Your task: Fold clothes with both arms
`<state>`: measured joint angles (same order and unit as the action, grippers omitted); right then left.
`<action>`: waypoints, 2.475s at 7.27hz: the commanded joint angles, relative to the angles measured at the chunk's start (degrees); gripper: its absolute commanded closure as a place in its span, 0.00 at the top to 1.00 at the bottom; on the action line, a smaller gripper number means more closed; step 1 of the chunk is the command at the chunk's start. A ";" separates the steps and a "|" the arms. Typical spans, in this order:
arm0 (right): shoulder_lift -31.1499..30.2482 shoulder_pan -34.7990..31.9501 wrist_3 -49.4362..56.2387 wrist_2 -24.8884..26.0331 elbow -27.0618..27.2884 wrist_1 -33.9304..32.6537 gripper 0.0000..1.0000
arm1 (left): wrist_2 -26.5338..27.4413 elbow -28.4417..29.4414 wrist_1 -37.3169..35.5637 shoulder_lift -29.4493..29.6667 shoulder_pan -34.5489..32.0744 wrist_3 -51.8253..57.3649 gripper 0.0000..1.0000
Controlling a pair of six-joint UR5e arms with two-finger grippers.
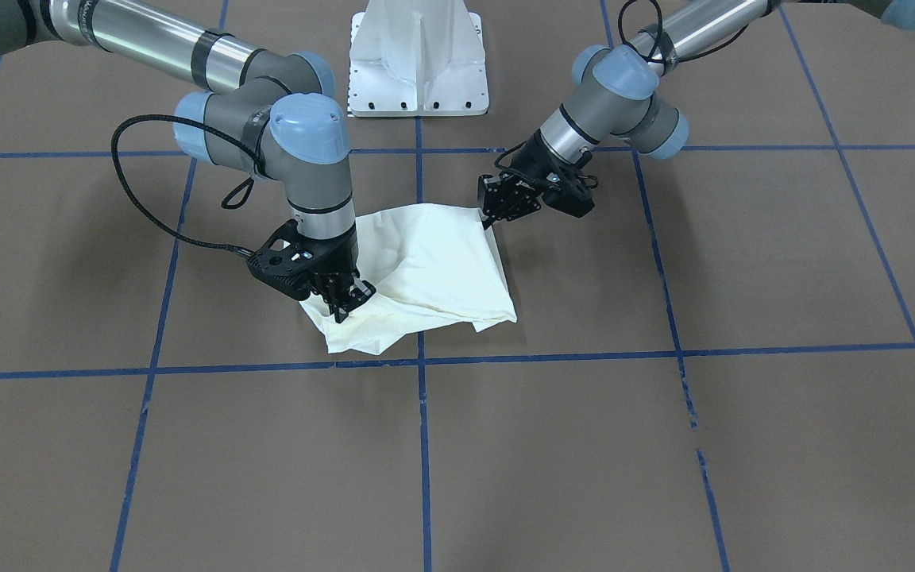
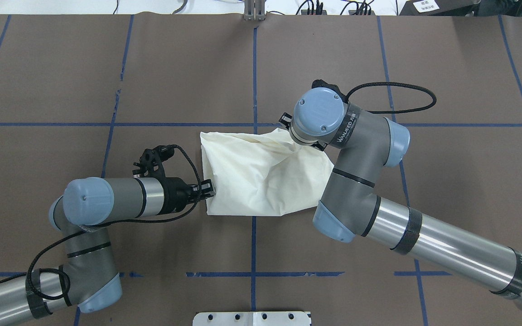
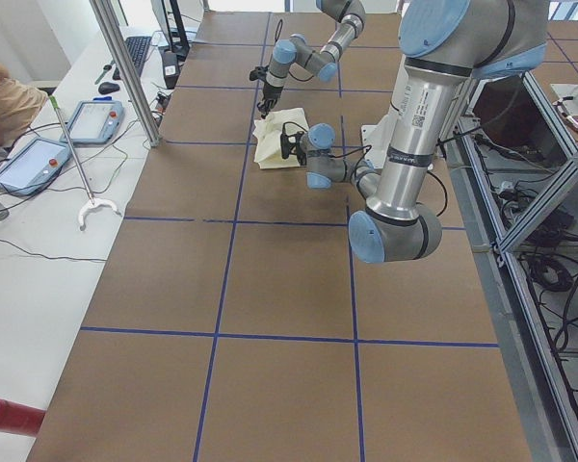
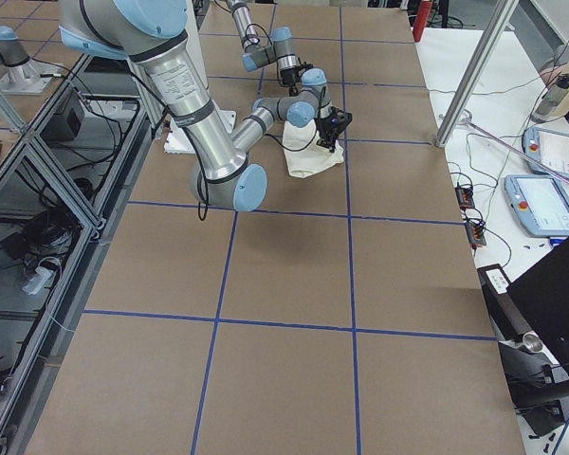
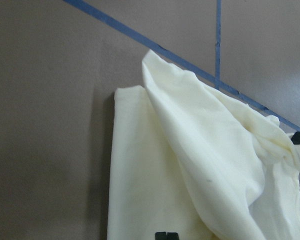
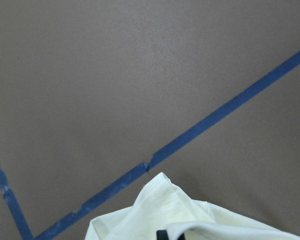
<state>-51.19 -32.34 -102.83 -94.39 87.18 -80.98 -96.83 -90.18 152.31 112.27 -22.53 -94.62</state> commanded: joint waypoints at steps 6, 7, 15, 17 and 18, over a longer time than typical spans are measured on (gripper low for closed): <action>0.04 0.00 0.00 -0.09 0.09 -0.05 0.00 | -6.40 1.41 4.91 -0.21 4.87 -1.71 0.00; 0.04 0.00 0.00 -0.09 0.09 0.04 0.00 | -9.06 1.23 6.58 -2.21 4.87 -1.53 0.00; 0.30 -10.52 12.91 -13.19 0.35 0.21 1.00 | -11.11 -10.10 -5.22 -5.09 -1.63 -1.97 0.00; -0.14 -8.10 12.22 -14.06 1.32 0.91 1.00 | -9.00 -6.26 -13.95 4.06 -1.29 -1.97 0.00; -0.84 -5.13 12.04 -12.24 1.76 1.35 1.00 | -7.69 -4.41 -14.06 5.22 -1.20 -1.88 0.00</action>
<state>-51.34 -40.24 -90.57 -107.60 88.40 -80.23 -105.79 -96.74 140.12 114.81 -23.81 -96.55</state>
